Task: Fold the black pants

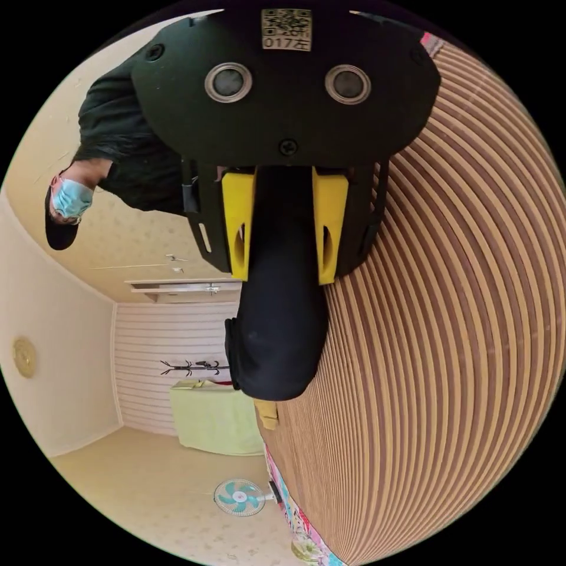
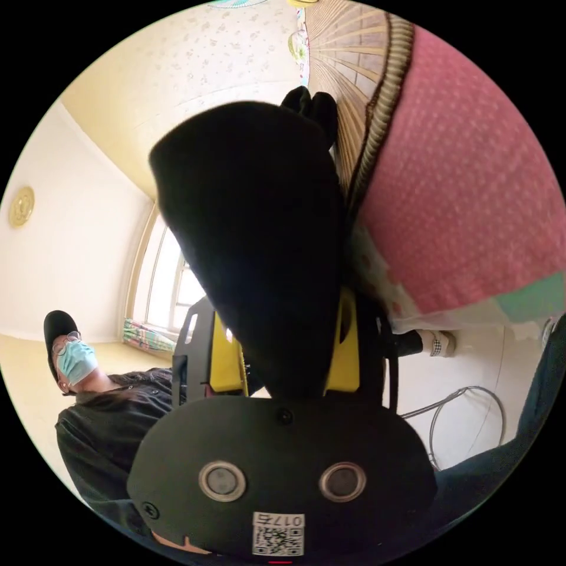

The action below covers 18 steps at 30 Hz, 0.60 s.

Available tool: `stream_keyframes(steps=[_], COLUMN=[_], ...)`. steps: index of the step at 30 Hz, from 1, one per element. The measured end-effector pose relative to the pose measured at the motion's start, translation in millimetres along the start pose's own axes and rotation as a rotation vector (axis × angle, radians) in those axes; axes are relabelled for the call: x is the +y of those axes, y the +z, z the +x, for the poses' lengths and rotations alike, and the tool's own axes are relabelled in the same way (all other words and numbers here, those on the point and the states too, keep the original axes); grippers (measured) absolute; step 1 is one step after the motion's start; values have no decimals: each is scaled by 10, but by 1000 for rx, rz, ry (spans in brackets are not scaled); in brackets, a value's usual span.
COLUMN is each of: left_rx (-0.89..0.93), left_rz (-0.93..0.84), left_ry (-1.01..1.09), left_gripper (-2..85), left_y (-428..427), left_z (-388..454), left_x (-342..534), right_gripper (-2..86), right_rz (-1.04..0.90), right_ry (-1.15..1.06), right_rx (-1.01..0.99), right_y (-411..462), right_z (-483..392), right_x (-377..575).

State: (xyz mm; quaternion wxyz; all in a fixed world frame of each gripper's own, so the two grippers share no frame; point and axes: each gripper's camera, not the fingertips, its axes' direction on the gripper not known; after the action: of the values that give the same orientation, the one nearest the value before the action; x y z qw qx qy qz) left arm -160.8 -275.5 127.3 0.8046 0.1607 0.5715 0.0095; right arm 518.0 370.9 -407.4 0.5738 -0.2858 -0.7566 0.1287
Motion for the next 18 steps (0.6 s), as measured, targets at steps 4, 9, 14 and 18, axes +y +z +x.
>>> stream_keyframes(steps=[4, 9, 14, 18], left_rx=[102, 159, 122, 66], left_rz=[114, 148, 272, 329], left_ry=[-5, 78, 374, 515], left_gripper=[136, 134, 158, 157], left_y=[127, 231, 131, -54], left_z=[38, 479, 1570, 2115], left_x=[782, 1336, 1012, 817], right_gripper=[201, 175, 166, 167], right_rz=[-220, -249, -26, 169], right_ry=[-41, -179, -459, -718], right_rx=[-146, -342, -430, -417], right_y=[83, 28, -528, -1340], right_z=[-78, -708, -1571, -2385], right_x=[-110, 100, -96, -855])
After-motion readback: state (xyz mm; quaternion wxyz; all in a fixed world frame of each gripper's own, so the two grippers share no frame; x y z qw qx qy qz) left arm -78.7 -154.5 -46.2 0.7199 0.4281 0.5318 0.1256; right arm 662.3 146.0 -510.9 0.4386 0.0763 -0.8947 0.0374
